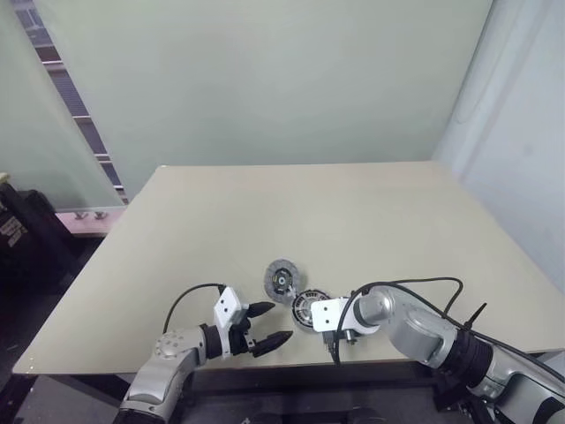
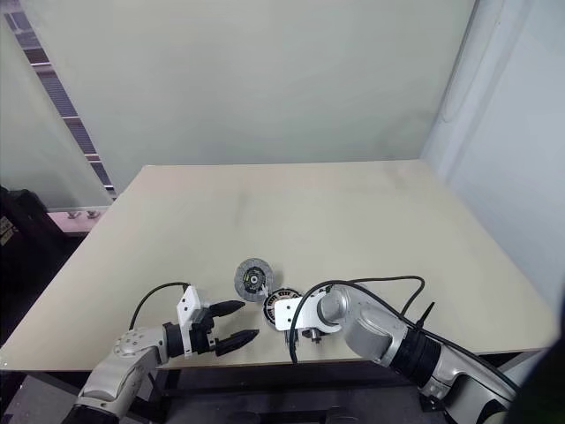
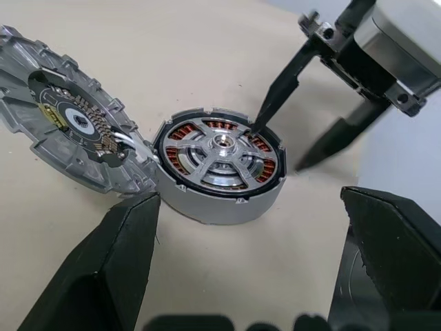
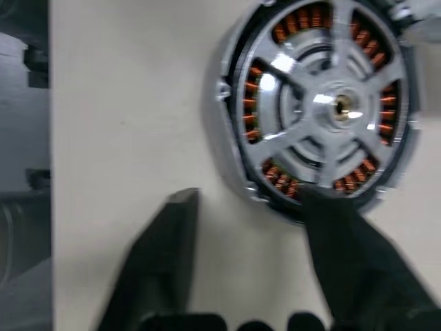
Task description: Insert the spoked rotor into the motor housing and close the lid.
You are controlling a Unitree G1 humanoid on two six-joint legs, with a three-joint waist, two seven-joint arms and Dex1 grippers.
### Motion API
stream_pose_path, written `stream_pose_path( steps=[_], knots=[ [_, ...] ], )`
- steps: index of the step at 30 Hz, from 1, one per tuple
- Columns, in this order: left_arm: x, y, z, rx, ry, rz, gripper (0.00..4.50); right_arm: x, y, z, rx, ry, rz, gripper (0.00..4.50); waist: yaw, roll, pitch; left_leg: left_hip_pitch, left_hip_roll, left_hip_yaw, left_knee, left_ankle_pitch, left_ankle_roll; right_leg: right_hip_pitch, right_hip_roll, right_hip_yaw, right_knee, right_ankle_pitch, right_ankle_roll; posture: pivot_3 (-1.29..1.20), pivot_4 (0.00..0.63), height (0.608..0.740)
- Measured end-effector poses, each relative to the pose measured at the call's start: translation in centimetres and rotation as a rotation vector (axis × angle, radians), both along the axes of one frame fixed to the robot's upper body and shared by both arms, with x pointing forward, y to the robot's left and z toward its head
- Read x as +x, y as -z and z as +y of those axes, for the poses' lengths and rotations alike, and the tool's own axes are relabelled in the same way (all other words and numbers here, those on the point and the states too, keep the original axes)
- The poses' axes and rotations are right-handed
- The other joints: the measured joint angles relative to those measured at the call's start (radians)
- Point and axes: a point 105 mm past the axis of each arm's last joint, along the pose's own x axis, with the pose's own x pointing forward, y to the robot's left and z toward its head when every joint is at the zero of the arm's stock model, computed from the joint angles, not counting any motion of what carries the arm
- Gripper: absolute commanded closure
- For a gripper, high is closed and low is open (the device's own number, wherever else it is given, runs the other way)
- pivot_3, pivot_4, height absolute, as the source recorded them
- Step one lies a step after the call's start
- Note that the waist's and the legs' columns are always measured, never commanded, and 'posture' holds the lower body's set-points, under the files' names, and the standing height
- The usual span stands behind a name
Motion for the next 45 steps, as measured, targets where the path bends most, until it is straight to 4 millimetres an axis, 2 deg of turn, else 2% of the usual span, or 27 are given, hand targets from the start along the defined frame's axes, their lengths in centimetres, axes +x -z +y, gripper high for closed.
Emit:
stream_pose_path(
  steps=[4,7,18,27,33,37,40,43,45],
  knots=[
    [0.0,0.0,-0.1,-0.001,0.002,-0.003,0.0,-0.3,-0.1,0.8,0.03,-0.025,0.003,4.26,-0.001,-0.001,0.0,0.001,0.0,0.0,0.0,0.0,0.0,0.001,0.0,0.0,0.0,0.0,0.0,0.0,0.0,0.74],
    [0.0,0.1,-0.2,-0.005,0.002,0.0,0.0,-0.5,0.2,0.9,0.037,-0.019,0.016,4.41,0.004,-0.001,0.0,0.001,0.0,-0.001,0.001,0.0,0.0,0.002,0.0,0.0,0.0,0.0,0.0,0.0,0.0,0.74],
    [0.0,0.2,-0.4,-0.002,0.002,-0.002,0.0,-0.3,0.0,1.6,0.087,0.055,0.043,4.41,0.003,-0.001,-0.001,0.002,0.0,0.0,0.002,0.0,0.0,0.0,0.0,0.0,0.004,0.0,0.0,0.0,0.0,0.74],
    [0.1,0.4,0.0,0.006,-0.025,-0.007,0.0,-0.6,-1.1,2.9,0.276,0.358,0.248,4.48,0.003,-0.001,0.0,0.001,0.0,-0.001,0.003,0.0,0.0,-0.003,0.0,0.0,0.012,0.0,0.0,0.0,0.0,0.74],
    [0.1,0.7,0.8,0.021,-0.061,-0.006,0.0,-1.2,-0.8,3.7,0.362,0.509,0.399,4.48,0.0,0.0,0.0,0.002,0.0,-0.001,0.003,0.0,-0.001,-0.003,0.0,0.0,0.012,0.0,0.0,0.0,0.0,0.74],
    [0.2,0.7,1.3,0.024,-0.087,-0.015,0.0,-1.1,-0.7,3.9,0.373,0.511,0.387,4.48,-0.001,0.0,0.0,0.001,0.0,-0.001,0.003,0.0,-0.001,-0.004,-0.001,0.0,0.012,0.0,0.0,0.0,0.0,0.74],
    [0.2,0.8,1.5,0.024,-0.094,-0.011,0.0,-1.0,-0.9,3.9,0.368,0.452,0.342,4.48,-0.001,0.0,0.0,0.001,0.0,-0.001,0.003,0.0,-0.001,-0.004,-0.001,0.0,0.012,0.0,0.0,0.0,0.0,0.74],
    [0.1,0.9,1.5,0.025,-0.097,-0.008,0.0,-1.0,-1.4,3.3,0.311,0.363,0.285,3.95,-0.001,0.0,0.0,0.001,0.0,-0.001,0.003,0.0,-0.001,-0.004,-0.001,0.0,0.012,0.0,0.0,0.0,0.0,0.74],
    [0.1,0.9,1.5,0.025,-0.098,-0.008,0.0,-1.0,-1.9,2.6,0.268,0.318,0.258,3.28,-0.001,0.0,0.0,0.001,0.0,0.0,0.003,0.0,-0.001,-0.004,-0.001,0.0,0.011,0.0,0.0,0.0,0.0,0.74]
  ],
)
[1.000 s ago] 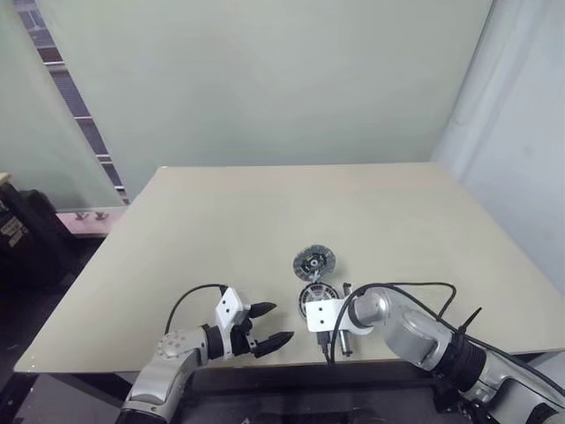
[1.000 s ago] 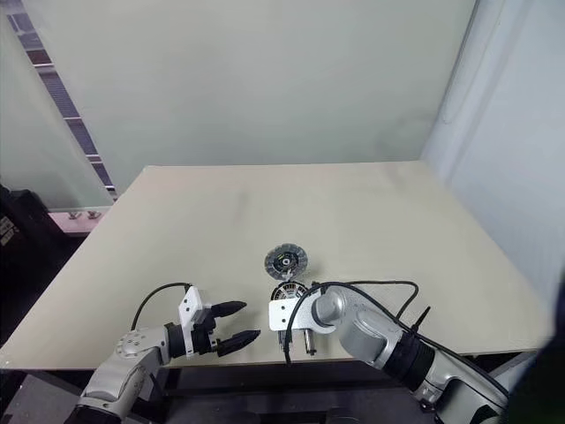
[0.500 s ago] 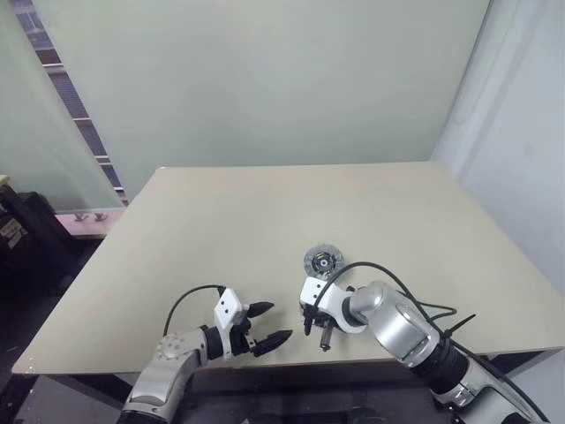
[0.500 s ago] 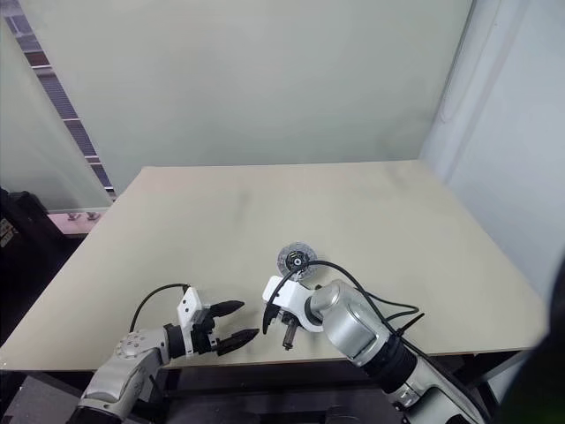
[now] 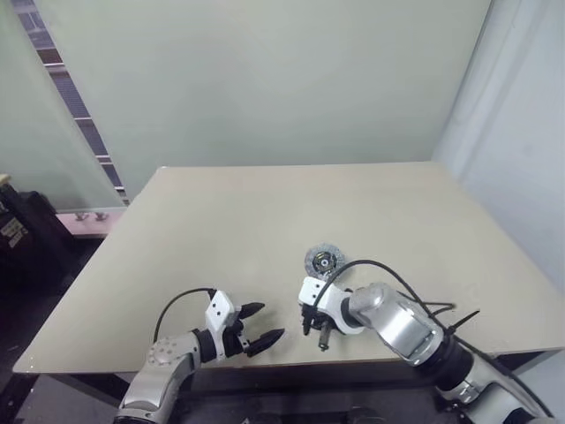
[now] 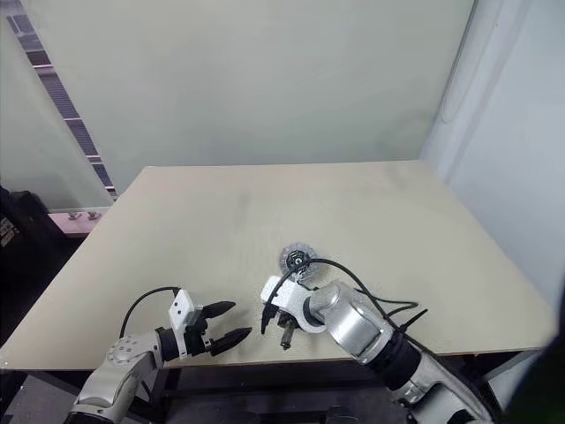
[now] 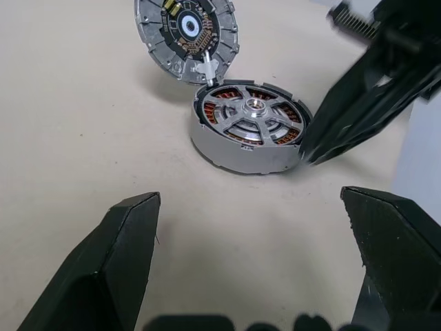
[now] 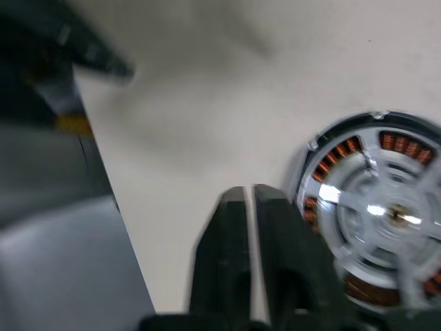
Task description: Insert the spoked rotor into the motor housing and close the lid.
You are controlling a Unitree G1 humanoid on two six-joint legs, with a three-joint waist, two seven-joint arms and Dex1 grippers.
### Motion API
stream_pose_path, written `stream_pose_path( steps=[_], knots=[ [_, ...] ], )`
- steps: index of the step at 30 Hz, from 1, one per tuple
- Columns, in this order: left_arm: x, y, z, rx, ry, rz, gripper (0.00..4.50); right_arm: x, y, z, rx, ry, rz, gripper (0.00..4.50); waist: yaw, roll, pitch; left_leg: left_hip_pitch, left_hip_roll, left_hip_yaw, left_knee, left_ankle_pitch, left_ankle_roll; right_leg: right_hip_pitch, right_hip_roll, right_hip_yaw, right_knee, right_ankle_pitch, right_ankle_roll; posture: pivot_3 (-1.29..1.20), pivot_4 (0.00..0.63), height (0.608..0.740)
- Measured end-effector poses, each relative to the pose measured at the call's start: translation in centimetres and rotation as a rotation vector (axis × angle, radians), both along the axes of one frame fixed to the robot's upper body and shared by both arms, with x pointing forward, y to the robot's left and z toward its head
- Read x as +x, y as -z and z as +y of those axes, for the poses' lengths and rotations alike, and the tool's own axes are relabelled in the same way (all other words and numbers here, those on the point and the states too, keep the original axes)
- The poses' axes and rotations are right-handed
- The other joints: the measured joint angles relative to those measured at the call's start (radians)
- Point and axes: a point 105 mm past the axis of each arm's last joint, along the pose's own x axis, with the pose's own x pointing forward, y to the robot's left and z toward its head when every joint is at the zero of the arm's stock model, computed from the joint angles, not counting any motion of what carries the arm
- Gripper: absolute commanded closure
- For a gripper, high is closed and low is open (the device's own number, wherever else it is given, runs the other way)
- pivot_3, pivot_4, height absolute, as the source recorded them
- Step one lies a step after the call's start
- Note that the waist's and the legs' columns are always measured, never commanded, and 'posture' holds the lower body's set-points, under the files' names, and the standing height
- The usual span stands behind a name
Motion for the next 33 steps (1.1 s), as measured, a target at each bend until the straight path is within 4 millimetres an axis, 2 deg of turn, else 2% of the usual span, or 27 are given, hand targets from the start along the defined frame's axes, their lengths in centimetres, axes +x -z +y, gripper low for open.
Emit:
stream_pose_path(
  steps=[9,12,18,27,30,33],
  knots=[
    [0.2,-0.2,-0.3,-0.004,0.03,-0.006,0.0,-0.3,-1.6,-1.3,-0.115,-0.185,-0.056,0.05,0.0,0.0,0.0,0.0,0.0,0.0,0.0,-0.001,-0.002,-0.001,0.0,-0.001,0.0,0.0,0.0,0.0,0.0,0.74],
    [0.1,-0.2,-0.8,-0.001,0.058,-0.005,0.0,-0.3,-1.4,-1.4,-0.149,-0.227,-0.078,0.02,0.0,0.0,0.0,0.0,0.0,0.0,0.0,-0.001,-0.002,0.0,0.0,-0.001,-0.001,0.0,0.0,0.0,0.0,0.74],
    [0.1,0.0,-1.1,0.014,0.083,-0.005,0.0,1.1,-0.6,-2.3,-0.244,-0.275,-0.152,0.02,0.0,-0.001,0.001,0.0,0.0,0.0,-0.001,-0.001,-0.001,-0.001,0.0,-0.001,-0.001,0.0,0.0,0.0,0.0,0.74],
    [0.0,0.0,-1.3,0.017,0.097,-0.006,0.0,1.8,0.7,-3.3,-0.318,-0.327,-0.166,0.02,0.0,-0.001,0.001,0.0,0.0,0.0,-0.001,0.0,-0.001,0.0,0.0,-0.001,-0.001,0.0,0.0,0.0,0.0,0.74],
    [0.0,0.0,-1.3,0.025,0.099,-0.006,0.0,1.9,0.9,-3.5,-0.34,-0.342,-0.166,0.56,0.0,-0.001,0.001,0.0,0.0,0.0,-0.001,0.0,-0.001,0.0,0.0,-0.001,0.0,0.0,0.0,0.0,0.0,0.74],
    [0.0,0.0,-1.3,0.026,0.102,-0.006,0.0,1.8,0.9,-3.2,-0.345,-0.36,-0.177,1.61,0.0,-0.001,0.001,0.0,0.0,0.0,-0.001,0.0,-0.001,0.0,0.0,-0.001,0.0,0.0,0.0,0.0,0.0,0.74]
  ],
)
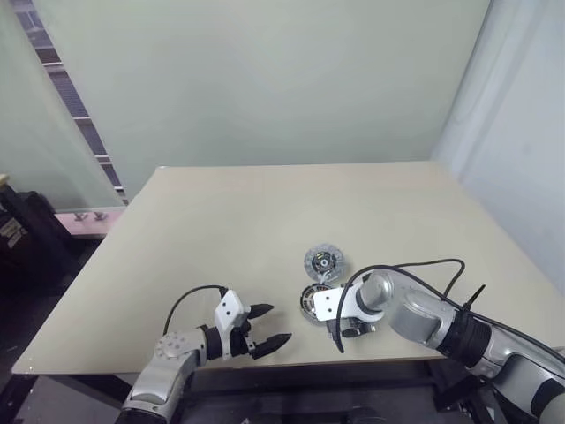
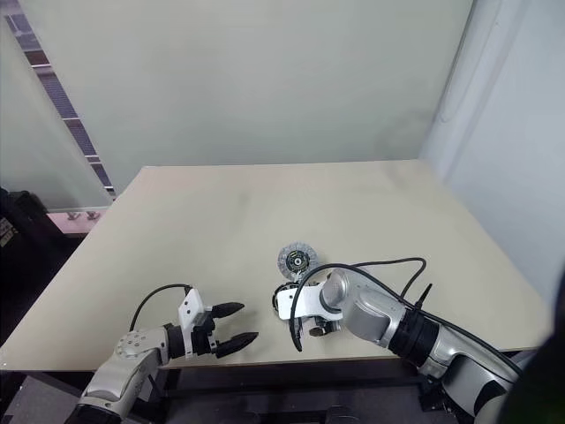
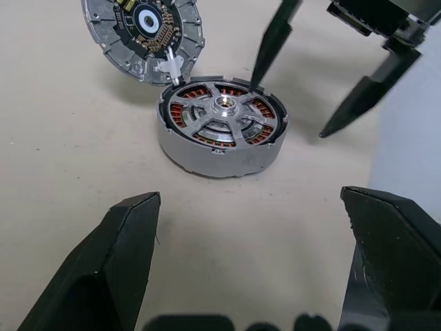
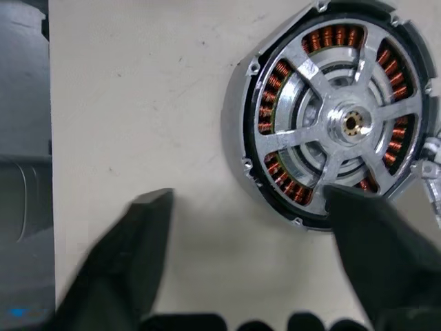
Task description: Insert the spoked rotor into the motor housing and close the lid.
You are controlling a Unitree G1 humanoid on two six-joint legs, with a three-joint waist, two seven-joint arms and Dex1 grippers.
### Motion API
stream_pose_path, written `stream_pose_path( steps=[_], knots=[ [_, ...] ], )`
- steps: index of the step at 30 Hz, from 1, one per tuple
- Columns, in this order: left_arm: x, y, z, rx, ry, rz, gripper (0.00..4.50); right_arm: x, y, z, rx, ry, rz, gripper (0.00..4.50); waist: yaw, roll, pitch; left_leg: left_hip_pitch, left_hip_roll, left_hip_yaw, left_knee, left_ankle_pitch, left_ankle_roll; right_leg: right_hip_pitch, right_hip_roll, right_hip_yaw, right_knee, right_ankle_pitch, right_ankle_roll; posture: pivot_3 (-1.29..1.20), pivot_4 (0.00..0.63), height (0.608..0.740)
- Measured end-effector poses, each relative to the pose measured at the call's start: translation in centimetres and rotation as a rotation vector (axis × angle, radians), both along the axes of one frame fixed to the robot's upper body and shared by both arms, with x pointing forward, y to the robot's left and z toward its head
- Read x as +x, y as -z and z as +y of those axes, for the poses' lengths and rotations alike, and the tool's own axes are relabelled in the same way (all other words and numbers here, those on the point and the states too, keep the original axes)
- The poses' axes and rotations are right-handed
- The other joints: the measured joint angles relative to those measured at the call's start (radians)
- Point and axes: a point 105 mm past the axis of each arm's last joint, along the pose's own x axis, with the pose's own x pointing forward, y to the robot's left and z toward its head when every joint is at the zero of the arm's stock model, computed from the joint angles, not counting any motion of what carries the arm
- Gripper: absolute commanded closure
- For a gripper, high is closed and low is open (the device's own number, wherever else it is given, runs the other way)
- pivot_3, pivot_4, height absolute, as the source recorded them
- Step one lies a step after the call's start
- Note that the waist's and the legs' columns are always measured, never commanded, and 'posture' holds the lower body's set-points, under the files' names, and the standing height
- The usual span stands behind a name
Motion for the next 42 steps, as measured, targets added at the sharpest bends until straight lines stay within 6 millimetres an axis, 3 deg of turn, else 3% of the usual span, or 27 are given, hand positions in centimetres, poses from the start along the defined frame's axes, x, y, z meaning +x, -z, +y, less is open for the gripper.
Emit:
stream_pose_path(
  steps=[7,12,14,24,42],
  knots=[
    [-0.1,0.1,-0.1,0.0,0.008,0.003,0.0,-0.1,0.1,0.2,-0.007,-0.014,-0.015,4.09,0.0,0.0,0.0,0.0,0.0,0.0,0.0,0.0,0.0,0.0,0.0,0.0,0.0,0.0,0.0,0.0,0.0,0.74],
    [-0.1,0.1,-0.2,0.001,0.012,0.004,0.0,-0.3,0.3,0.8,0.019,-0.017,-0.007,4.09,0.0,0.0,0.0,0.001,0.0,0.0,0.0,0.0,0.0,0.001,0.0,0.0,0.0,0.0,0.0,0.0,0.0,0.74],
    [-0.2,0.2,-0.4,0.001,0.019,0.007,0.0,-0.1,0.3,0.8,0.025,-0.008,-0.009,4.46,0.0,0.0,0.0,0.001,0.0,0.0,0.0,0.0,0.0,0.001,0.0,0.0,0.0,0.0,0.0,0.0,0.0,0.74],
    [-0.2,0.2,-0.4,0.003,0.016,0.005,0.0,0.3,0.5,1.2,0.064,0.044,0.001,4.48,0.0,0.0,0.0,0.002,0.0,-0.001,0.001,-0.001,-0.004,0.001,0.0,0.0,0.001,0.0,0.0,0.0,0.0,0.74],
    [0.0,0.3,-0.4,0.004,0.007,0.001,0.0,-0.6,0.0,3.5,0.298,0.434,0.248,4.48,-0.001,0.0,0.0,0.001,0.001,-0.002,-0.003,-0.001,-0.002,-0.002,0.002,-0.001,0.001,0.001,0.001,0.0,0.0,0.74]
  ],
)
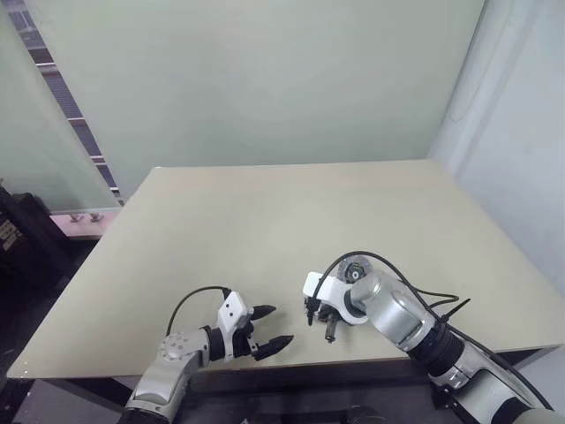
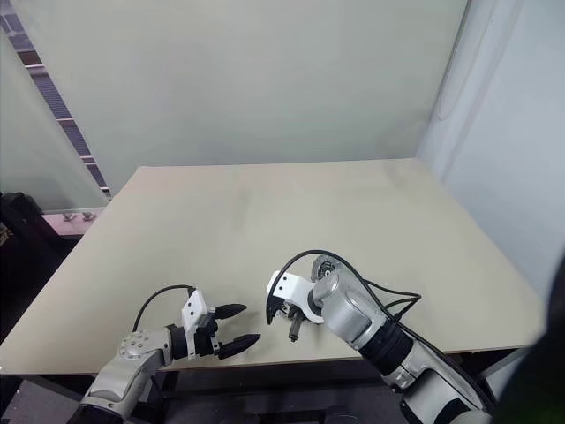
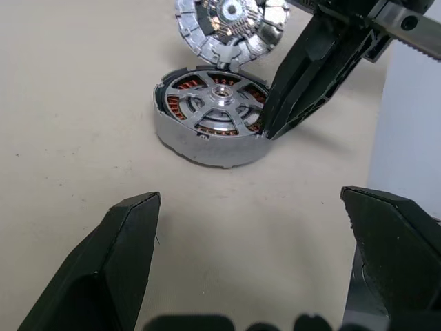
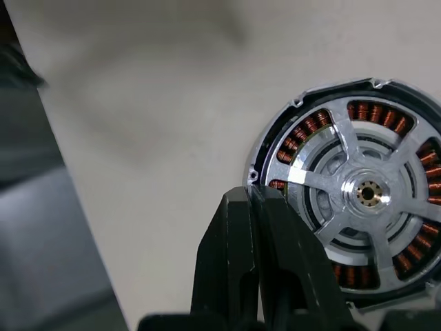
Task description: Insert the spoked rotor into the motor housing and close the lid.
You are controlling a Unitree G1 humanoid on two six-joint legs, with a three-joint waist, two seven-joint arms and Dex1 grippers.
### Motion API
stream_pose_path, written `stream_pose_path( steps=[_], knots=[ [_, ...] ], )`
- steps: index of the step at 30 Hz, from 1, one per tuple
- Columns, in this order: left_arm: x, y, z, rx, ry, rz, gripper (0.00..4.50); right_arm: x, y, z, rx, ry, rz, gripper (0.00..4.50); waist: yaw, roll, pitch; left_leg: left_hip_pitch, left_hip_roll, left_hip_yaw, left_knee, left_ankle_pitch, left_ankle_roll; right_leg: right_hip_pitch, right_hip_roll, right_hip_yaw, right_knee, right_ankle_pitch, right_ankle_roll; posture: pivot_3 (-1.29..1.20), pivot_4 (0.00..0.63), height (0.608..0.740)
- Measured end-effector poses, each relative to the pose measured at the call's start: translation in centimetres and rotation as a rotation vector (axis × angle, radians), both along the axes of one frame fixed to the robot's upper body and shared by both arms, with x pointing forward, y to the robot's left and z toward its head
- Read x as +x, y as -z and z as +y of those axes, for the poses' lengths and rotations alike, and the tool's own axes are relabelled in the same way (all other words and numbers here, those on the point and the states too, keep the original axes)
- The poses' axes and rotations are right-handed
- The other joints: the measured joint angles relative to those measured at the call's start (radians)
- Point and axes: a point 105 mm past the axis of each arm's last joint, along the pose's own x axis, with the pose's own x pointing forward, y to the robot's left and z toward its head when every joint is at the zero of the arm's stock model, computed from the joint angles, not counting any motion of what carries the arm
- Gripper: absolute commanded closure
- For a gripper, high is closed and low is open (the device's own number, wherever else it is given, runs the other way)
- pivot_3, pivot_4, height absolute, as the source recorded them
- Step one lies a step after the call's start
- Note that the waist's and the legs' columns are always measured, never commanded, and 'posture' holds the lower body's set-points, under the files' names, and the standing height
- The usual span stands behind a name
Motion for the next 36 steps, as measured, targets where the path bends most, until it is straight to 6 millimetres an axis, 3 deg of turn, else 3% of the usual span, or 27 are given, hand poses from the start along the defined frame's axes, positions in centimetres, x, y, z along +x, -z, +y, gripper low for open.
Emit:
stream_pose_path(
  steps=[12,23,28,36],
  knots=[
    [0.1,-0.1,-0.2,-0.007,-0.002,-0.011,0.0,-1.6,-0.7,1.9,0.087,-0.013,0.08,4.48,0.0,0.0,0.0,0.0,0.0,0.0,0.0,0.0,0.0,0.0,0.0,0.0,0.0,-0.001,-0.001,0.0,0.0,0.74],
    [0.1,-0.1,0.0,-0.001,-0.005,-0.013,0.0,-2.2,-0.7,2.4,0.091,-0.049,0.071,4.48,0.0,0.0,0.0,0.0,0.0,0.0,0.0,0.0,0.0,0.0,-0.001,0.0,0.0,-0.001,-0.001,0.0,0.0,0.74],
    [0.1,-0.1,0.3,0.008,-0.008,-0.012,0.0,-1.8,-1.8,2.7,0.101,-0.082,0.016,3.25,0.0,0.0,0.0,0.0,0.0,0.0,0.0,0.0,0.0,0.0,-0.001,0.0,0.0,-0.001,-0.001,0.0,0.0,0.74],
    [0.2,-0.2,1.1,0.024,-0.025,-0.012,0.0,-2.2,-2.4,2.4,0.103,-0.116,-0.011,0.33,0.0,0.0,0.0,0.0,-0.001,-0.001,0.001,0.0,0.0,0.001,-0.001,-0.001,-0.001,-0.001,-0.001,0.0,0.0,0.74]
  ],
)
